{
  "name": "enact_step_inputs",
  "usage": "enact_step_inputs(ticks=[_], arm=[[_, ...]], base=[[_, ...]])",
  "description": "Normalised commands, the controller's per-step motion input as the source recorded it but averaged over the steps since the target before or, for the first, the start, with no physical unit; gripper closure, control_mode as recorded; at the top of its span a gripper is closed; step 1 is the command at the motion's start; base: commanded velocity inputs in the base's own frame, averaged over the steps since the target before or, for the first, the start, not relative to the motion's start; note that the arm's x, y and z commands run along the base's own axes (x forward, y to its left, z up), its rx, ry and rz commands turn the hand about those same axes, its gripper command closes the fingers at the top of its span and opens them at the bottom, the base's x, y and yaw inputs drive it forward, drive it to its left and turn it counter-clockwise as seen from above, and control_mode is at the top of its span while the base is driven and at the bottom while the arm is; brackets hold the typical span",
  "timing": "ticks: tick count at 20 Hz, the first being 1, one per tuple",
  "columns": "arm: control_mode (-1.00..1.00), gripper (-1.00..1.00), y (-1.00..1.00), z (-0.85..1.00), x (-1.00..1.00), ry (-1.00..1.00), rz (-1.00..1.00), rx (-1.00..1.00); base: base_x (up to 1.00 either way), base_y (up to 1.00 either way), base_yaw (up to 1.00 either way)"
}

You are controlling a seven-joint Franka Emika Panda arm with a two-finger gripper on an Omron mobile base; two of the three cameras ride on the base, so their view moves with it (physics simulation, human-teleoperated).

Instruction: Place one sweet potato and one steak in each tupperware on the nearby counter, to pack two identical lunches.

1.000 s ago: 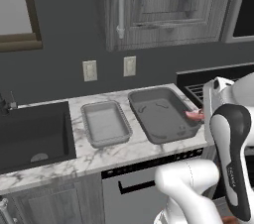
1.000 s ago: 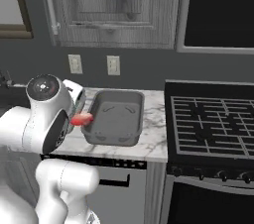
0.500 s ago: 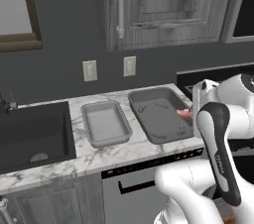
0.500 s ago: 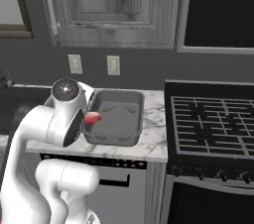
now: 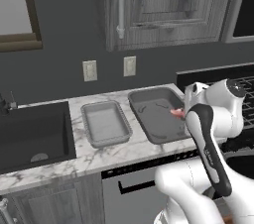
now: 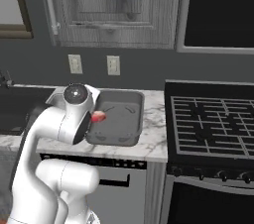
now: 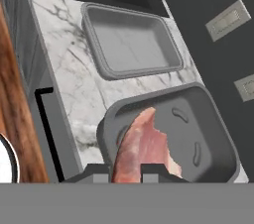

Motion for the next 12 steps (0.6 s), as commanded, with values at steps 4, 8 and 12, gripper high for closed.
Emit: enact_step_inputs(ticks=[4, 8, 12], arm=[[-1.0, 1.0, -0.01, -0.2, 0.54, 0.02, 0.0, 0.0], [-1.0, 1.0, -0.04, -0.21, 0.62, 0.0, 0.0, 0.0], [-1.0, 1.0, -0.04, -0.21, 0.62, 0.0, 0.0, 0.0]], base=[[0.0, 0.0, 0.0], [0.0, 0.0, 0.0], [0.0, 0.0, 0.0]])
